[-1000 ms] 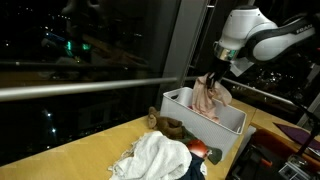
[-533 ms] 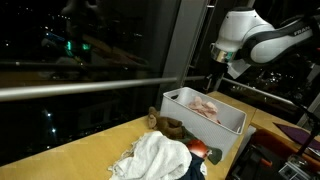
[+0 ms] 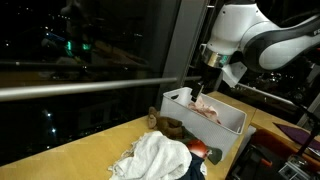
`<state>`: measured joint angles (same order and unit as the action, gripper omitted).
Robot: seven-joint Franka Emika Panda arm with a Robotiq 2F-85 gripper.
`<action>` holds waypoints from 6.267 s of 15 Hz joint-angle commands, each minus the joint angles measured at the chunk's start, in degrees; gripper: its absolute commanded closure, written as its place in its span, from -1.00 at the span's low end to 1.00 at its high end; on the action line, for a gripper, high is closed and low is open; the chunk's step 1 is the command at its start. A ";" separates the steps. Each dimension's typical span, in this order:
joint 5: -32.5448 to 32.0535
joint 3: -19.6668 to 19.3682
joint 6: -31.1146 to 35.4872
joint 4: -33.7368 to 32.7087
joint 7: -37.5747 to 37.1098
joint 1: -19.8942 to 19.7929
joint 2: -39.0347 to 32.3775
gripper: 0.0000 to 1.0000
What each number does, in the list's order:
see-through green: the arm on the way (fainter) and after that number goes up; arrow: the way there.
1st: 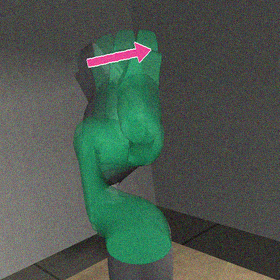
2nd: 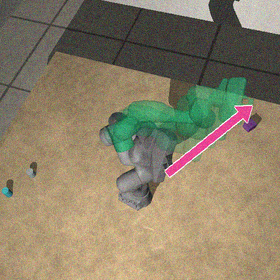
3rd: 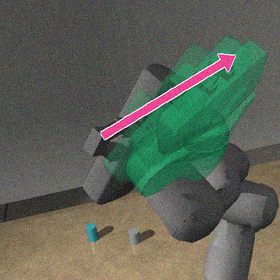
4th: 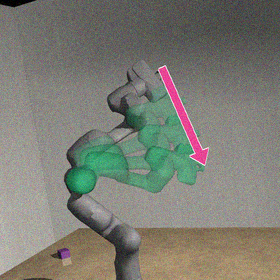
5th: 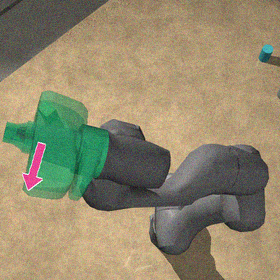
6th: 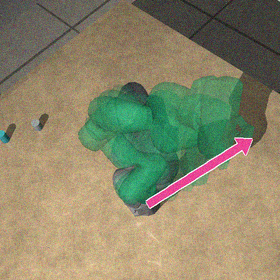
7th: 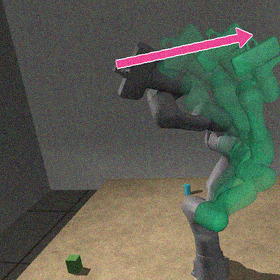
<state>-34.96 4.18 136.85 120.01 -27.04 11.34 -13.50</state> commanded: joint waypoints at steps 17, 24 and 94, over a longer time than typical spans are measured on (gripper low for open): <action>8.01 -0.80 24.16 1.27 -5.81 11.19 -20.69 -1.00; 18.39 -3.95 32.98 2.43 0.36 13.66 -26.56 -0.17; -4.69 9.05 3.82 11.60 -10.80 1.22 10.68 -1.00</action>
<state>-40.89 11.67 142.41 134.38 -43.15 10.72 0.27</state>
